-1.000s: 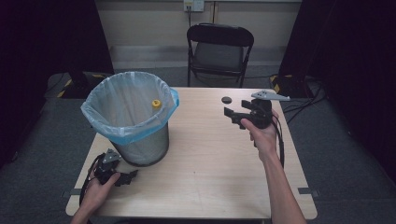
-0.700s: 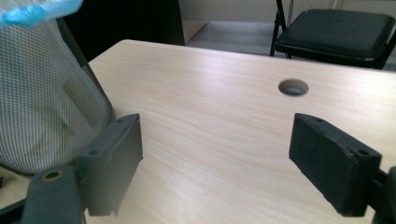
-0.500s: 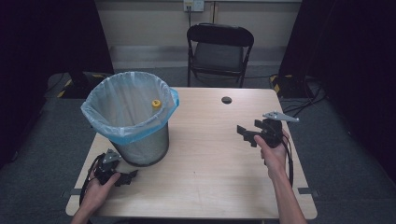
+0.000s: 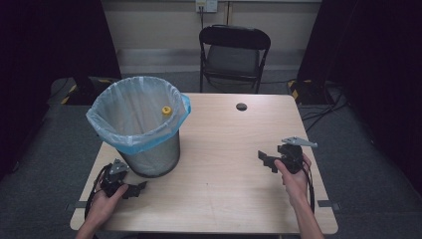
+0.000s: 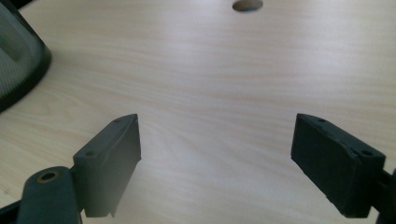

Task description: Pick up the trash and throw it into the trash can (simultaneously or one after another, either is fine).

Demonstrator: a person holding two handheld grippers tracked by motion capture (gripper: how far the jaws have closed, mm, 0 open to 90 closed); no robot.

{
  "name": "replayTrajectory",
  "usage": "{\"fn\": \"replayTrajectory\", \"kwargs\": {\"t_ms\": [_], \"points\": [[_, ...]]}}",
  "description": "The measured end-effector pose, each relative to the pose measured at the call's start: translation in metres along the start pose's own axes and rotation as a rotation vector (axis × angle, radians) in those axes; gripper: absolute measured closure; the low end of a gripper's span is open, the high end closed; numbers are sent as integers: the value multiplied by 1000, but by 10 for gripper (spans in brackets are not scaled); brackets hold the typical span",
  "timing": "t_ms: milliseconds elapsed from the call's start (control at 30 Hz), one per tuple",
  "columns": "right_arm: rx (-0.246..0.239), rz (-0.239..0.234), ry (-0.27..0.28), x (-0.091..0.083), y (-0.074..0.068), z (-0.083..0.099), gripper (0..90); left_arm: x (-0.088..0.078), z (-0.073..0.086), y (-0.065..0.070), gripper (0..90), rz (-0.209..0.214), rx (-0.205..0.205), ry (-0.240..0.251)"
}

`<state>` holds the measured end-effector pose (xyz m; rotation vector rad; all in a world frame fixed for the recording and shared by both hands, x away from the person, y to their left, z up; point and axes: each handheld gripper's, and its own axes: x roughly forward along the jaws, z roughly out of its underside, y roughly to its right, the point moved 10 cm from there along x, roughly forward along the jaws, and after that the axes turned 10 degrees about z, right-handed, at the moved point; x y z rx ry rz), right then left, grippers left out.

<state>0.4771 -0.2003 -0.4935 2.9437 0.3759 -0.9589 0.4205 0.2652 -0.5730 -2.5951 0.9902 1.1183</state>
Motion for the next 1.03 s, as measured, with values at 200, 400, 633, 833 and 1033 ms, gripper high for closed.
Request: {"fn": "replayTrajectory", "kwargs": {"t_ms": [200,400,633,833,1033], "points": [[6,24,-59,8,5,23,182,0,0,0,2,0,0,0],[-35,52,-117,13,7,44,169,0,0,0,2,0,0,0],[-50,99,-164,18,16,64,162,0,0,0,2,0,0,0],[-89,133,-172,21,14,72,148,0,0,0,2,0,0,0],[-112,152,-114,23,14,74,127,0,0,0,2,0,0,0]]}}
